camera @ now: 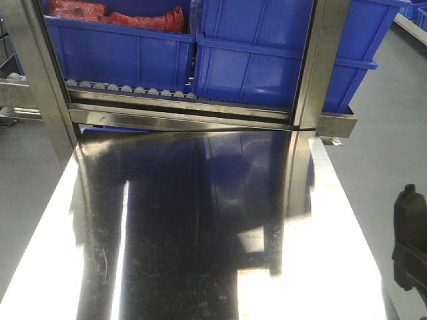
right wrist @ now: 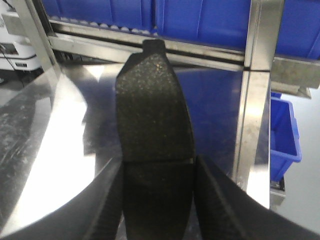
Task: Move and align brake pads A on conveyor
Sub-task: 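Lift the brake pad with the right gripper and pull it back, then turn the base away from the steel table into the aisle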
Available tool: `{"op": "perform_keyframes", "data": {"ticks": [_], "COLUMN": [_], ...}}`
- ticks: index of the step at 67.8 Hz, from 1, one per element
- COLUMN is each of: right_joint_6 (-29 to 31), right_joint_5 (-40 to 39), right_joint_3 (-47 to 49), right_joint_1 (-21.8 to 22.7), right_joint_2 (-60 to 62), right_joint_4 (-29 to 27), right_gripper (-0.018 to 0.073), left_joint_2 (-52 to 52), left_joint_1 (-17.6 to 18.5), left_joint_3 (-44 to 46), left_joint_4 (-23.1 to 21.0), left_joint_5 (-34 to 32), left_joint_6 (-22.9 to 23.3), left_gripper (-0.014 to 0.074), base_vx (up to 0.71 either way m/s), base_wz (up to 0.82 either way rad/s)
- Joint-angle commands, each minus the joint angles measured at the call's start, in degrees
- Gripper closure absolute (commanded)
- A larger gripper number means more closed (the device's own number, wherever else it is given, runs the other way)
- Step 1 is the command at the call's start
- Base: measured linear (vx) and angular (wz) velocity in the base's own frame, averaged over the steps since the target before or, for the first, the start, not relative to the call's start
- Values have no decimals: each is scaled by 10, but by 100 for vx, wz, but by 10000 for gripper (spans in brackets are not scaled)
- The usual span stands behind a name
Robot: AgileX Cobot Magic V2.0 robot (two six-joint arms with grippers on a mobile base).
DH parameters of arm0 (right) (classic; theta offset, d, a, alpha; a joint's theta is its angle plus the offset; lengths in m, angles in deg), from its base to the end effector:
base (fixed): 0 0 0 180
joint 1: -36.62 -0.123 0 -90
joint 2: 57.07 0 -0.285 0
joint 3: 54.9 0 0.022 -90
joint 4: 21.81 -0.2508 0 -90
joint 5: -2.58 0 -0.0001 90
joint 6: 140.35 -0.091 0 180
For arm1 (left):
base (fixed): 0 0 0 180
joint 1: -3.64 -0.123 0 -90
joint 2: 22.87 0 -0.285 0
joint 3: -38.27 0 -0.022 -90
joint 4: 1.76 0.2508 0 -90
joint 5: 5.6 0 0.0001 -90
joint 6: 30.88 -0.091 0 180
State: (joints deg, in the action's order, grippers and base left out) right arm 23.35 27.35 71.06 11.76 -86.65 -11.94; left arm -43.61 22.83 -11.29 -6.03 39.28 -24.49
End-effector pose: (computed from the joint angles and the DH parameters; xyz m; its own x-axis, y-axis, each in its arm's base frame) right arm 0.0801 0.0299 0.2852 -0.3246 -0.0103 -0.9458 -0.3186 0.9427 0.0991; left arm 0.0404 -0.0191 0.2905 -0.4563 -0.0142 -0.8897 0.3026 0.9378 -0.1702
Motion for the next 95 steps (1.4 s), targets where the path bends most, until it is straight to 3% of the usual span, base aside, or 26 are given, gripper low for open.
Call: {"op": "perform_keyframes", "data": {"ticks": [1, 61, 95], "right_joint_6": [2, 2, 2], "right_joint_5": [-56, -56, -56], "right_joint_3": [18, 18, 18], "right_joint_1": [3, 3, 3], "right_joint_2": [19, 38, 38], "right_joint_4": [6, 4, 4], "right_gripper": [564, 564, 564], "left_joint_2": [-5, -5, -5], "left_joint_1": [2, 2, 2], "left_joint_3": [15, 15, 15], "left_joint_4": [-4, -3, -3], "left_joint_5": [-50, -50, -50], "left_joint_6": [5, 5, 5], "left_gripper": [603, 603, 603], "base_vx": [0, -1, -11], "base_wz": [0, 3, 74]}}
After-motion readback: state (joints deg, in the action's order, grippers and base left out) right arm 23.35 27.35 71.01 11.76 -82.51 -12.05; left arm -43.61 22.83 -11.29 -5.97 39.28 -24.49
